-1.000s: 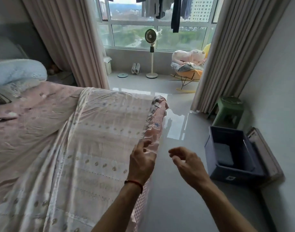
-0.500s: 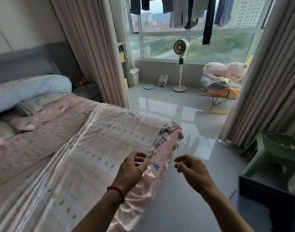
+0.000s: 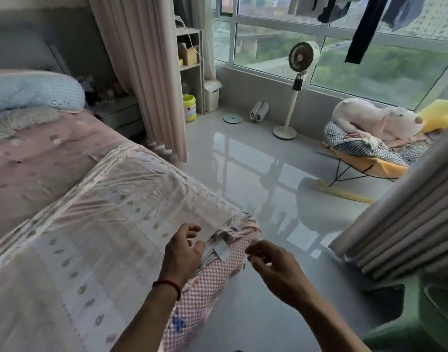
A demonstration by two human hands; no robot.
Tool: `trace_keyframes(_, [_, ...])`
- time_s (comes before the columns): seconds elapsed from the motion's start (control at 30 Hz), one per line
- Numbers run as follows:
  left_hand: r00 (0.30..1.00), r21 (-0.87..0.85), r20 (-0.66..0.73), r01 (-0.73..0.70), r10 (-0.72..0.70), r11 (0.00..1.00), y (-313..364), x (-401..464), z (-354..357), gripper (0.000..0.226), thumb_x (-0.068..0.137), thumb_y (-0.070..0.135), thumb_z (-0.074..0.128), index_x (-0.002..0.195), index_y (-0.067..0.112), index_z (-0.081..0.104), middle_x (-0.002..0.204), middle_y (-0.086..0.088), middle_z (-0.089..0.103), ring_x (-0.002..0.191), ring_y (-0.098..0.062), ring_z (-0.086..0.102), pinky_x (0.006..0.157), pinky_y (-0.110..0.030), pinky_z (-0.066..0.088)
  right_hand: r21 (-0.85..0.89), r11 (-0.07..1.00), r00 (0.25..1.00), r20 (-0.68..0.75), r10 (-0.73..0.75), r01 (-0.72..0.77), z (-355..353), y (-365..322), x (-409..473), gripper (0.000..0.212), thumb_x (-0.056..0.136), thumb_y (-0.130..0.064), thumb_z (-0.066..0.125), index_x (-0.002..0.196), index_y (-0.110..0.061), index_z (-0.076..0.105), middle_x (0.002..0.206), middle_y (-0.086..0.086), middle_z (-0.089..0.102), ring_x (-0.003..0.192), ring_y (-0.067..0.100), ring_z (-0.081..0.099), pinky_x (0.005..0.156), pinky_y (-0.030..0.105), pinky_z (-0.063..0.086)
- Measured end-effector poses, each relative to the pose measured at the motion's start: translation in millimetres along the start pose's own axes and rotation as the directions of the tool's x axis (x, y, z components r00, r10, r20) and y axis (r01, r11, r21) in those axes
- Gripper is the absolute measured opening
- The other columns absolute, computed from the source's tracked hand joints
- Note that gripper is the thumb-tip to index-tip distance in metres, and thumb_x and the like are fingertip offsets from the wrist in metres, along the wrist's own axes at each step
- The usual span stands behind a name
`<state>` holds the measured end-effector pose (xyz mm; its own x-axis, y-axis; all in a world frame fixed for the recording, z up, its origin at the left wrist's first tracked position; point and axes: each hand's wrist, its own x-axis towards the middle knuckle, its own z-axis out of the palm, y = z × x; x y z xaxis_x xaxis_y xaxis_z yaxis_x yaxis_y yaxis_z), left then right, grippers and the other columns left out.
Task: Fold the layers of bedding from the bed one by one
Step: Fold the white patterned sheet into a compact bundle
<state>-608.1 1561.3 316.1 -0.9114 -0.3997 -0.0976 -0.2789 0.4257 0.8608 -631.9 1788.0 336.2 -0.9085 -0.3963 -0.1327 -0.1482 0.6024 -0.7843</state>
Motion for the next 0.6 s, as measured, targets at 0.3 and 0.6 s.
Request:
trace_keyframes(0.3, [0.995, 0.143, -0.077, 0.074, -0.064, 0.987, 58.2, 186.1, 103.8, 0.031, 0.088, 0.023, 0.060, 0.118, 0.030, 0.056, 0.126, 0.005, 0.058, 0.127, -0.021, 0.047, 0.104, -0.045, 0.044, -0.028, 0.999, 0.994, 0.104, -0.017, 0.020, -113.7, 83.8, 212.4, 0.022, 0.097, -0.013, 0.063, 0.104, -0.033, 0.070, 0.096, -0.018, 0.074, 0.089, -0.007, 0.066, 0.074, 0.010, 0.049])
trace_keyframes(0.6, [0.928, 0.296, -0.173, 0.369, -0.330, 0.881, 126.4, 305.2, 138.7, 0.072, 0.095, 0.034, 0.053, 0.156, 0.042, 0.017, 0.167, 0.012, 0.001, 0.154, -0.019, -0.011, 0.123, -0.055, 0.008, -0.023, 0.968, 0.831, 0.519, -0.201, 0.249, -178.2, 93.5, 445.0, 0.028, 0.096, -0.013, 0.050, 0.104, -0.032, 0.069, 0.090, -0.011, 0.075, 0.079, 0.010, 0.071, 0.078, 0.034, 0.059])
